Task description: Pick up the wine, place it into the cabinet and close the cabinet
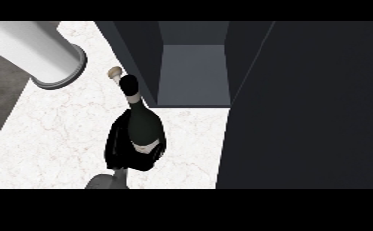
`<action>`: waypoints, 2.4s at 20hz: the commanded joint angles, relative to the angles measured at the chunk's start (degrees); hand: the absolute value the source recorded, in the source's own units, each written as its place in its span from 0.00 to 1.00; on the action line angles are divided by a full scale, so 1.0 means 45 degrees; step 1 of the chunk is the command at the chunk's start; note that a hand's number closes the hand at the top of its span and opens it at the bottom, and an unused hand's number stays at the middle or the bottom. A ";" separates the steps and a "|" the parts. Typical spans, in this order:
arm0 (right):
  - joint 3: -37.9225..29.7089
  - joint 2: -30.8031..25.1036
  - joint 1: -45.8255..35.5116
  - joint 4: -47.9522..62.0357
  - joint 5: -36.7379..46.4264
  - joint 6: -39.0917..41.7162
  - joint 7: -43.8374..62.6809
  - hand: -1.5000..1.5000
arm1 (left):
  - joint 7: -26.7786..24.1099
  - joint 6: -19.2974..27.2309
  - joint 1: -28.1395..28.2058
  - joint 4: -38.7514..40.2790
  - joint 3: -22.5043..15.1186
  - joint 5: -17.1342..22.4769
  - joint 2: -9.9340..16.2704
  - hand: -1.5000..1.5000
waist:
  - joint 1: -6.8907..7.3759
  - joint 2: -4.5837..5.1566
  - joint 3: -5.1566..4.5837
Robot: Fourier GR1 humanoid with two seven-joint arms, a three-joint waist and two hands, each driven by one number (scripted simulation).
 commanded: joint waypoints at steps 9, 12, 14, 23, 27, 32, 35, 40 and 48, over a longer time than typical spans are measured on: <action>0.0319 0.0264 0.0570 -0.0008 -0.0010 0.0234 -0.0643 0.00 | -0.1936 0.2810 -0.0893 0.1874 -0.3052 0.2803 -0.0026 1.00 | -0.0109 0.0046 -0.0010; -0.0357 0.0088 0.0569 0.0073 -0.0895 0.0313 -0.0523 0.00 | -0.0252 0.3683 -0.1471 0.0614 -0.2588 0.2695 -0.0026 1.00 | -0.0046 0.0029 -0.0003; 0.0660 0.0235 -0.0804 -0.0444 0.0197 -0.0538 0.0956 0.00 | -0.0708 0.3086 -0.0909 0.0960 -0.2728 0.2576 -0.0027 1.00 | -0.0008 0.0024 -0.0009; 0.0223 0.0252 -0.0554 -0.0051 -0.0291 -0.0306 0.0432 0.00 | -0.2520 0.3706 -0.3606 0.3327 -0.3693 0.4459 -0.0027 1.00 | -0.0049 0.0027 -0.0007; -0.0228 -0.0015 0.0607 -0.0128 -0.1138 0.0604 -0.0427 0.00 | -0.2688 0.3942 -0.4934 0.4380 -0.3710 0.5106 -0.0027 1.00 | -0.0139 0.0036 -0.0004; -0.0803 -0.0044 -0.0368 0.1937 -0.1011 0.0815 -0.1657 0.00 | -0.3753 0.4450 -0.6072 0.5709 -0.4743 0.6848 -0.0027 1.00 | -0.0208 0.0079 -0.0008; 0.0039 0.0126 0.0529 -0.0182 -0.0834 0.0350 -0.0342 0.00 | -0.2905 0.4230 -0.6683 0.6100 -0.3827 0.6855 -0.0027 1.00 | -0.0198 0.0046 -0.0008; -0.0869 -0.0116 -0.0732 0.1066 -0.1217 0.0246 -0.0492 0.00 | -0.3349 0.4062 -0.8008 0.7506 -0.3542 0.7950 -0.0027 1.00 | -0.0283 0.0097 -0.0013; -0.0822 -0.0008 0.0091 0.1126 -0.1199 0.0598 -0.1391 0.00 | -0.2603 0.3283 -0.9457 0.9108 -0.2461 0.7364 0.0149 1.00 | -0.0142 0.0061 -0.0003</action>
